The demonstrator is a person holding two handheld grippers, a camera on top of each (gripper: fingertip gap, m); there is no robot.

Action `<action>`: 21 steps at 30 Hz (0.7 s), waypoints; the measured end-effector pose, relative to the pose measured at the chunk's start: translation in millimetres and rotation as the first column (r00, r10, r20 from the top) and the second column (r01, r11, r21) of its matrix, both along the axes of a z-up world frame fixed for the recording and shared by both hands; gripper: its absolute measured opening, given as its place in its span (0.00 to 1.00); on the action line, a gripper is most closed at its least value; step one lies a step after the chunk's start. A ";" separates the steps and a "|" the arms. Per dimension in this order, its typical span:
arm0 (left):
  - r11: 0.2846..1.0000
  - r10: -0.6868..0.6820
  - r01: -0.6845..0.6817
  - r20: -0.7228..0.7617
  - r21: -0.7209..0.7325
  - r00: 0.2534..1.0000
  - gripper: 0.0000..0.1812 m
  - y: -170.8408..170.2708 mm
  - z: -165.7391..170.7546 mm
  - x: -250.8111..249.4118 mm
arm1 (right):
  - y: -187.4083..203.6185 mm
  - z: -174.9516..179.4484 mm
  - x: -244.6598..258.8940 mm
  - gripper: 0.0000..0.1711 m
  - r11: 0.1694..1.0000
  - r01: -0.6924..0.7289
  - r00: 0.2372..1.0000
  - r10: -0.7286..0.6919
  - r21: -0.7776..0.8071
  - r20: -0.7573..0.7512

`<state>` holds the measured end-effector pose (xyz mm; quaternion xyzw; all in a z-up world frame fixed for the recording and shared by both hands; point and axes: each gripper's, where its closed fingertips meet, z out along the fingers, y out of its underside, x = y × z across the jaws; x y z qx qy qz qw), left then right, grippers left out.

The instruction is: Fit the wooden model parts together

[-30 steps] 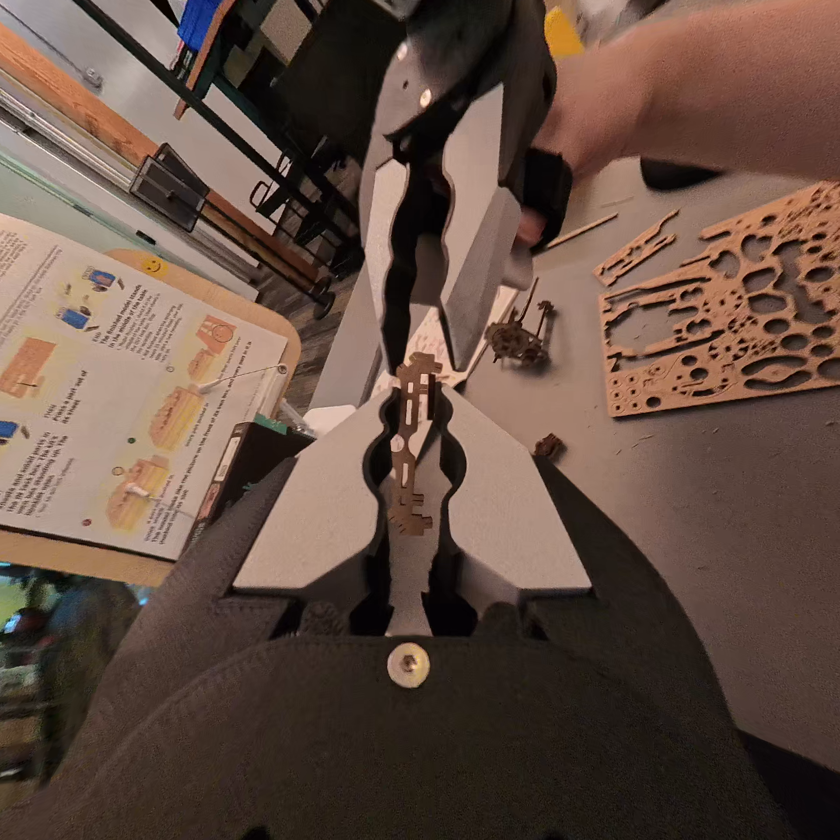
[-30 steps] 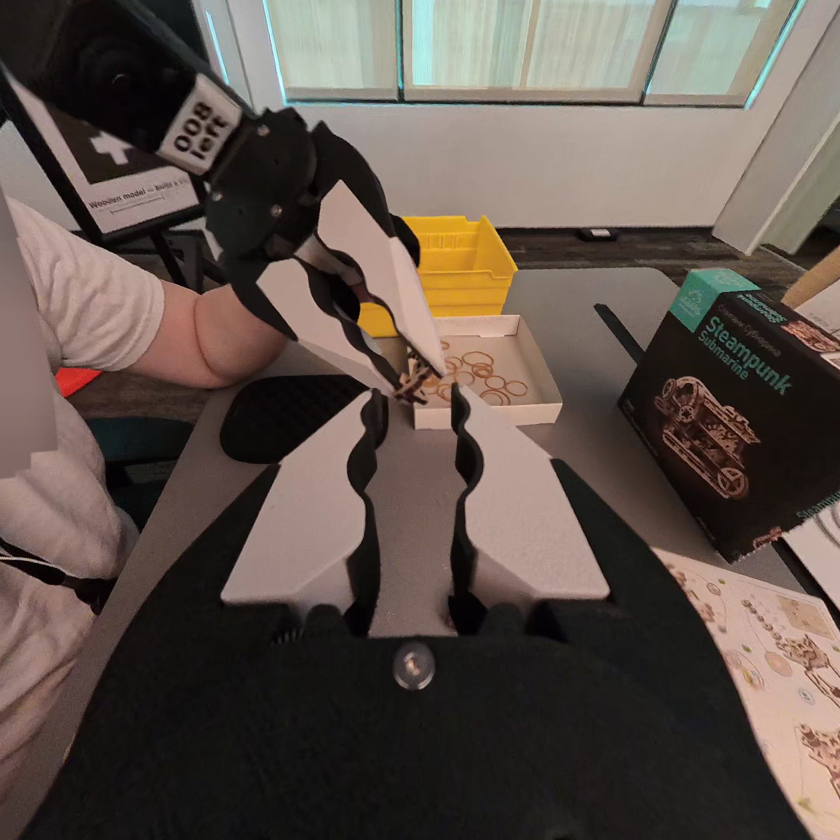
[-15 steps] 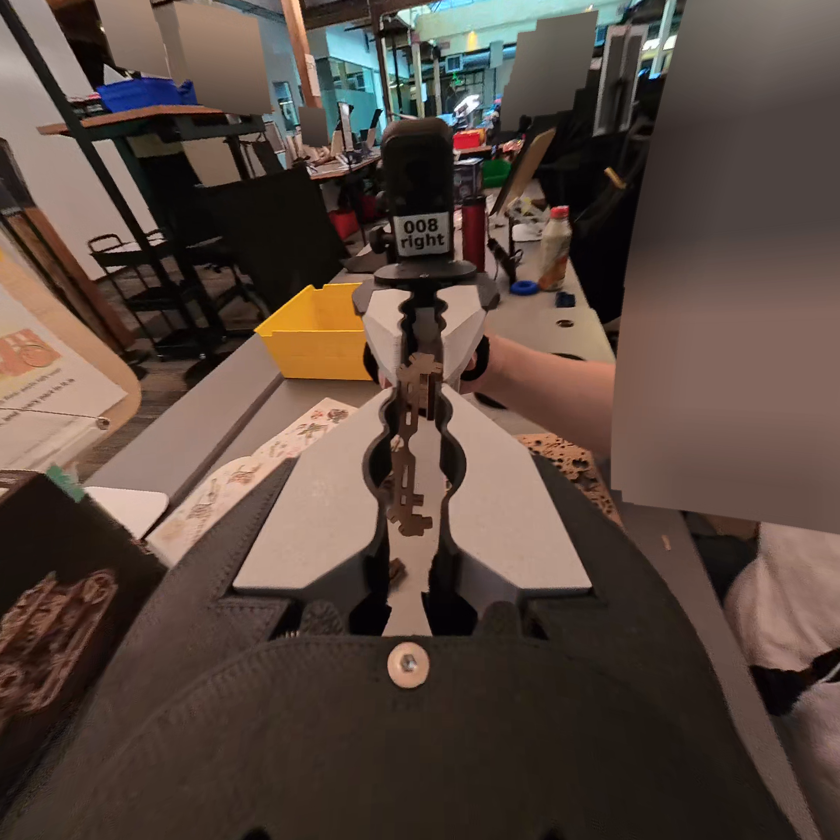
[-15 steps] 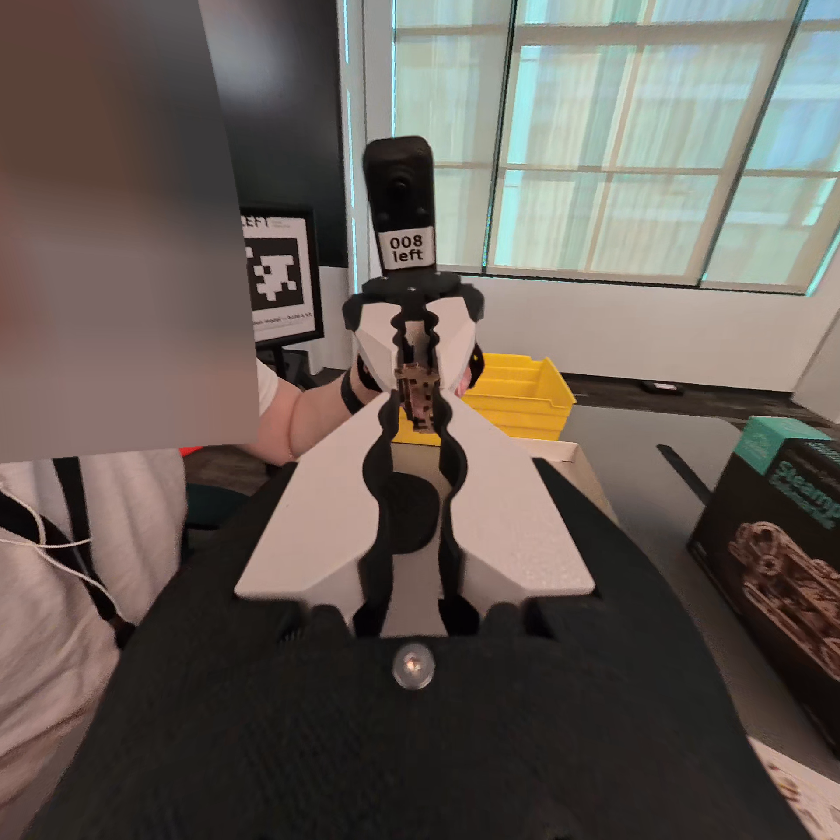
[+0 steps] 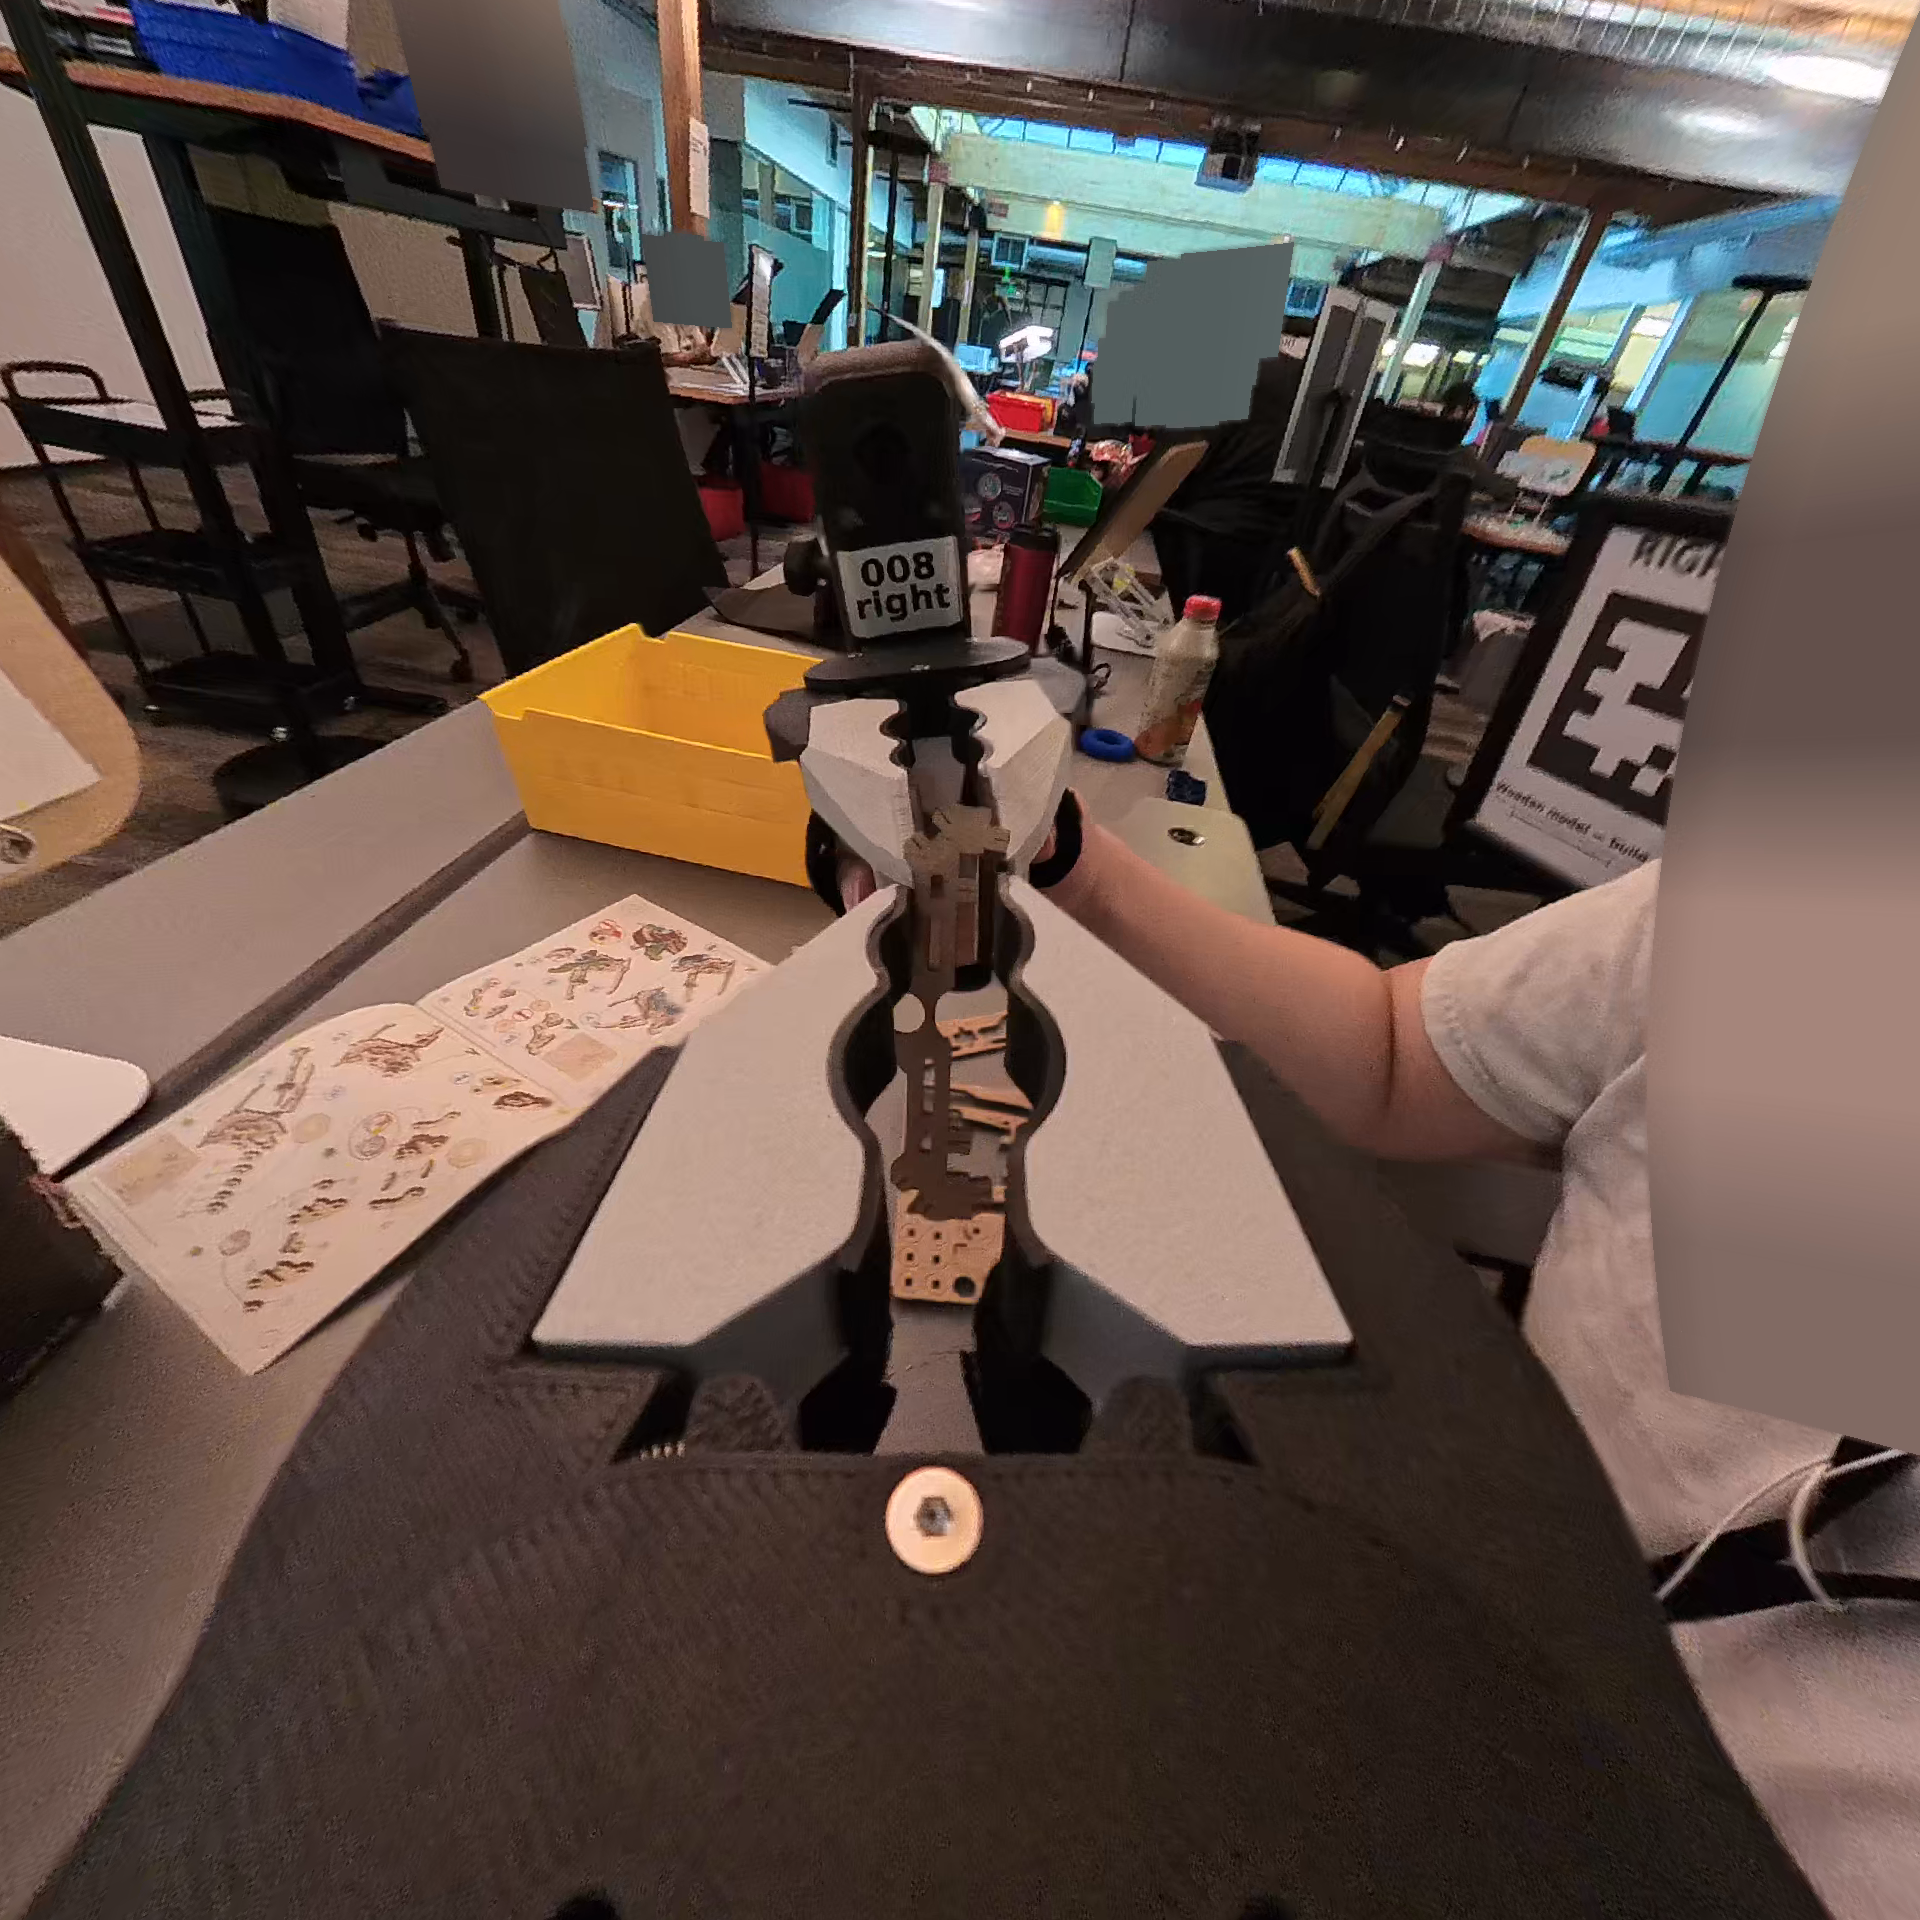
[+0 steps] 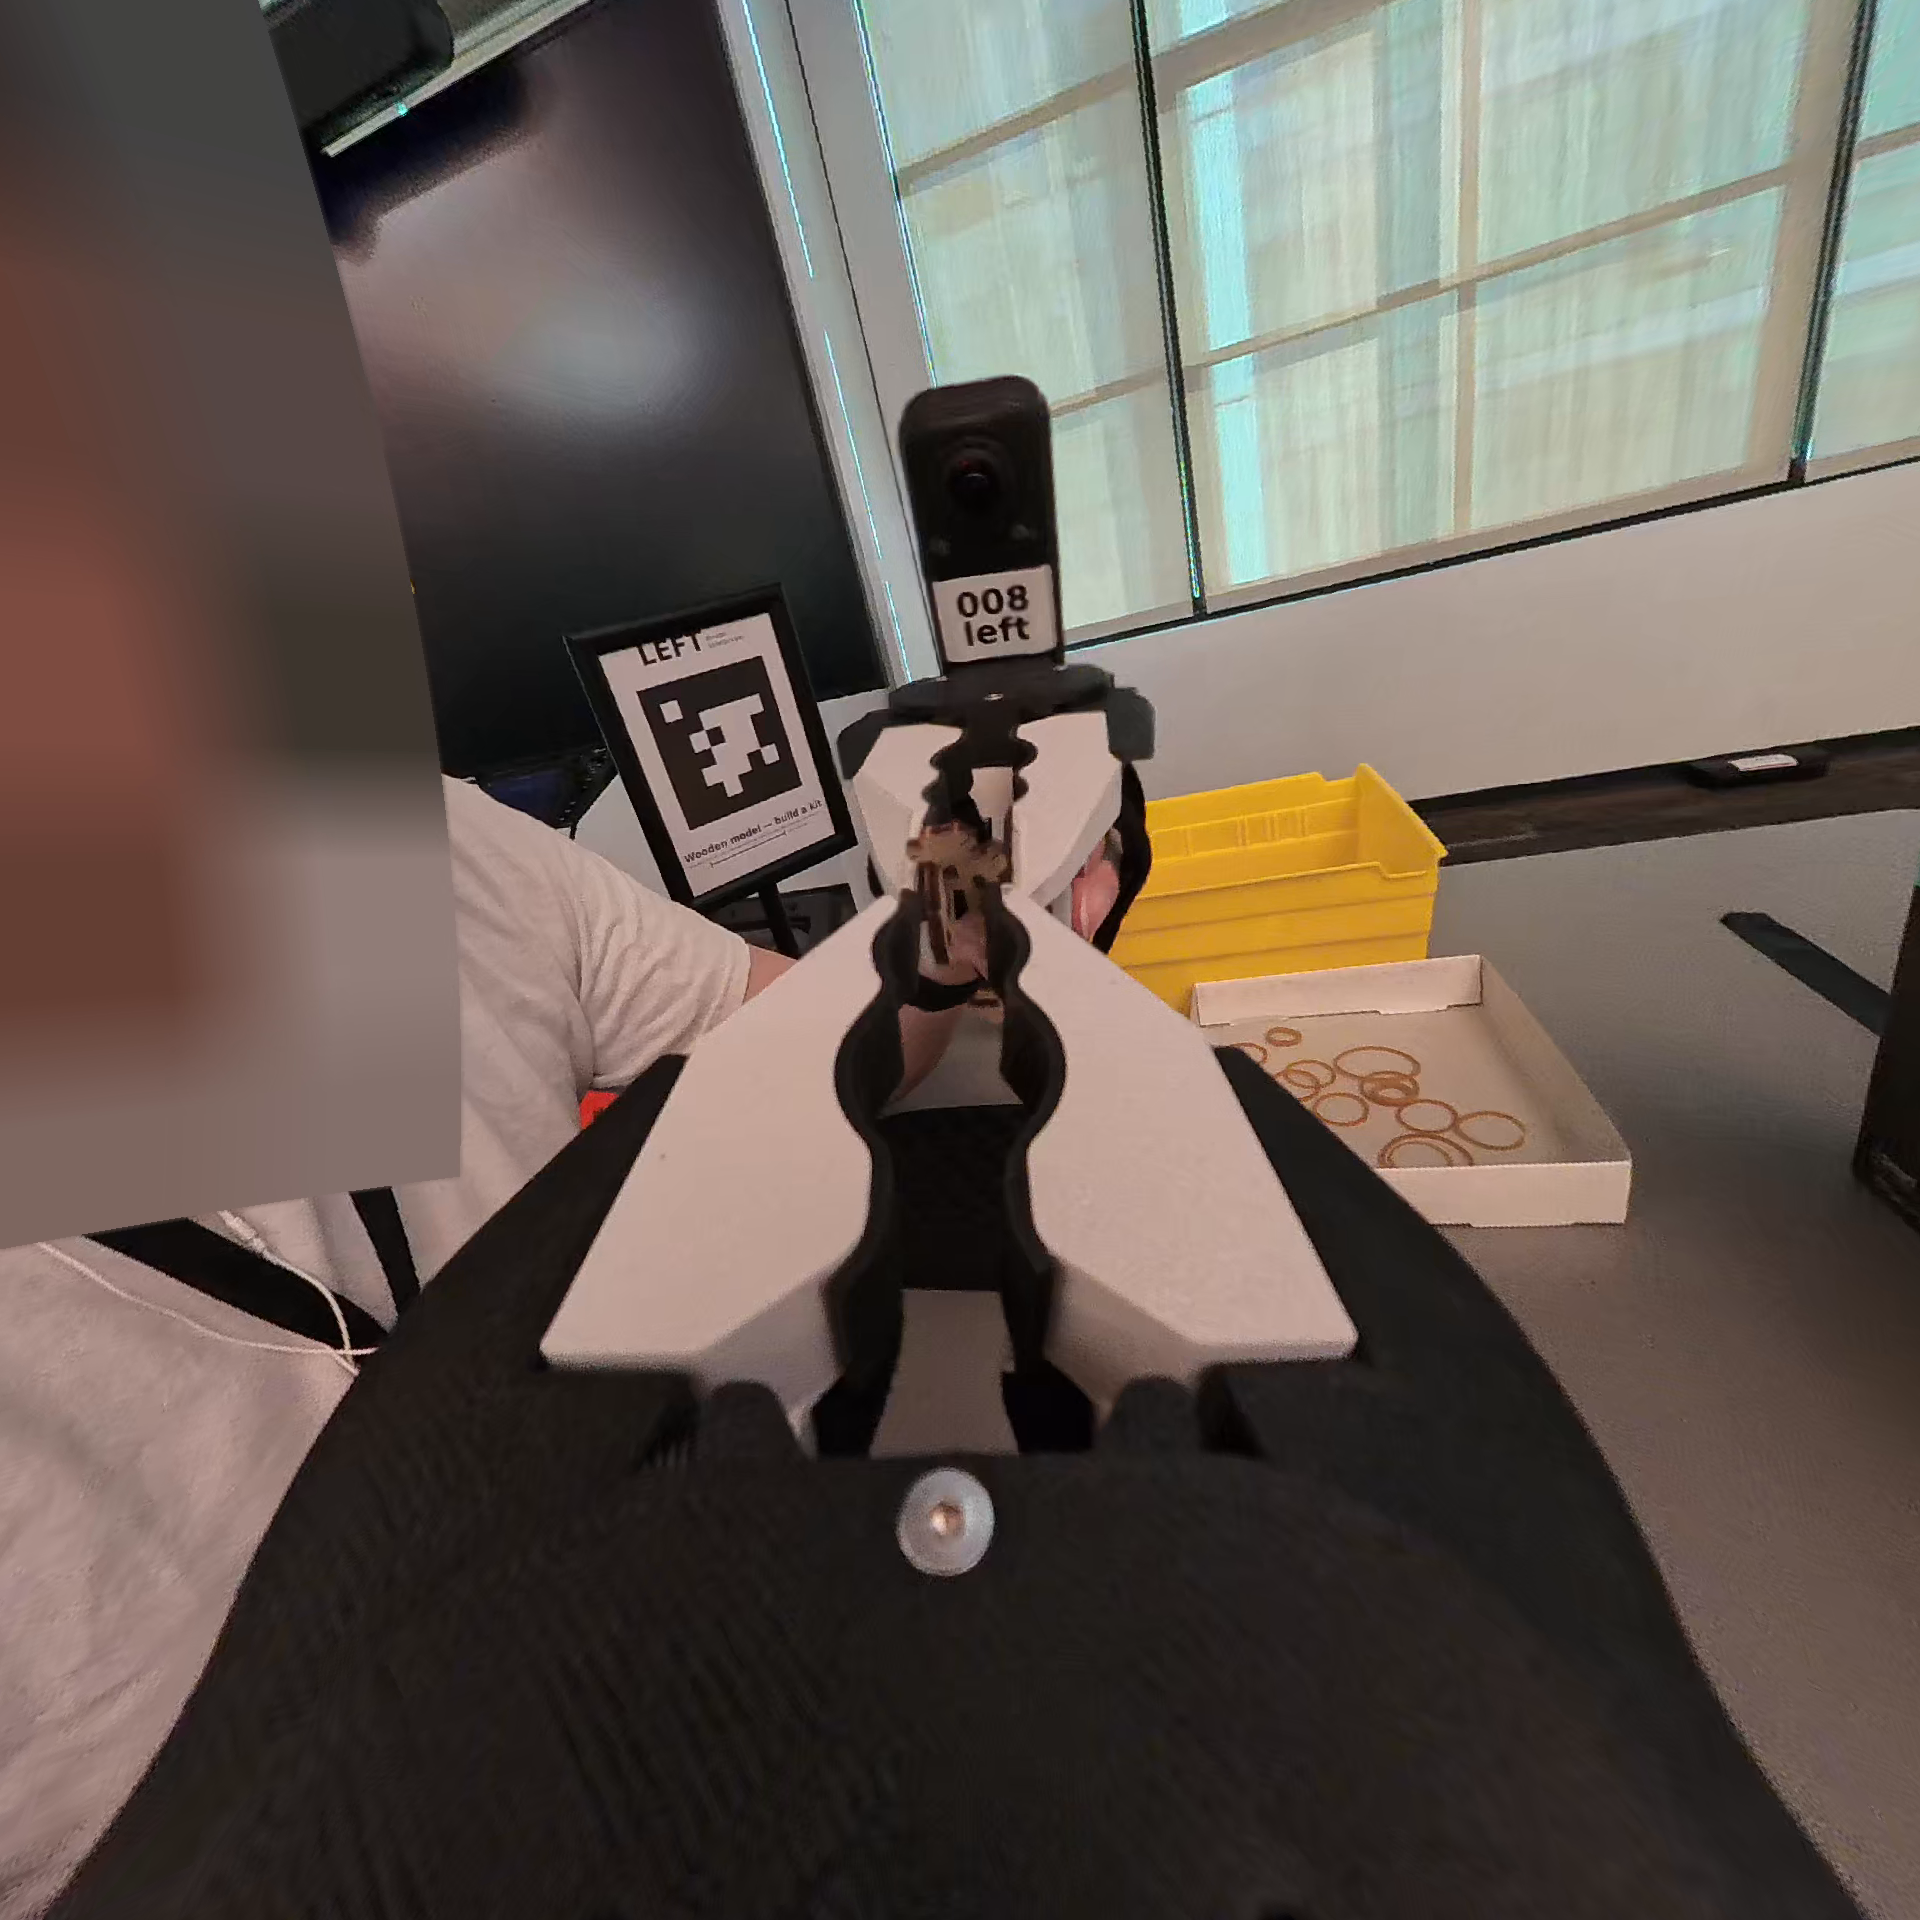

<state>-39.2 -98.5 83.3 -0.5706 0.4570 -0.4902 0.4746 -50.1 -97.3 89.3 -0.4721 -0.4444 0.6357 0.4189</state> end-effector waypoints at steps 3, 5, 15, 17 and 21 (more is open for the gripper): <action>0.998 0.005 -0.002 0.057 -0.057 0.998 0.07 5.0 4.9 -2.3 | 6.2 -7.4 -0.5 0.12 0.999 0.028 0.998 -0.026 -0.026 0.051; 0.997 0.025 -0.019 0.078 -0.071 0.997 0.07 9.9 6.7 -4.5 | 4.7 -9.2 -2.2 0.11 0.999 0.017 0.998 -0.014 -0.035 0.060; 0.992 0.040 -0.027 0.100 -0.127 0.994 0.07 15.7 3.9 -3.3 | 10.4 -5.2 -5.4 0.01 0.992 0.009 1.000 -0.007 -0.127 0.012; 0.989 0.024 -0.007 0.115 -0.151 0.993 0.07 15.2 4.4 -3.3 | 10.2 -4.5 -5.2 0.01 0.991 0.003 1.000 -0.002 -0.135 0.007; 0.983 -0.035 0.062 0.154 -0.175 0.987 0.16 8.6 8.5 -2.9 | 11.1 -3.4 -3.9 0.01 0.992 0.017 1.000 -0.016 -0.128 0.010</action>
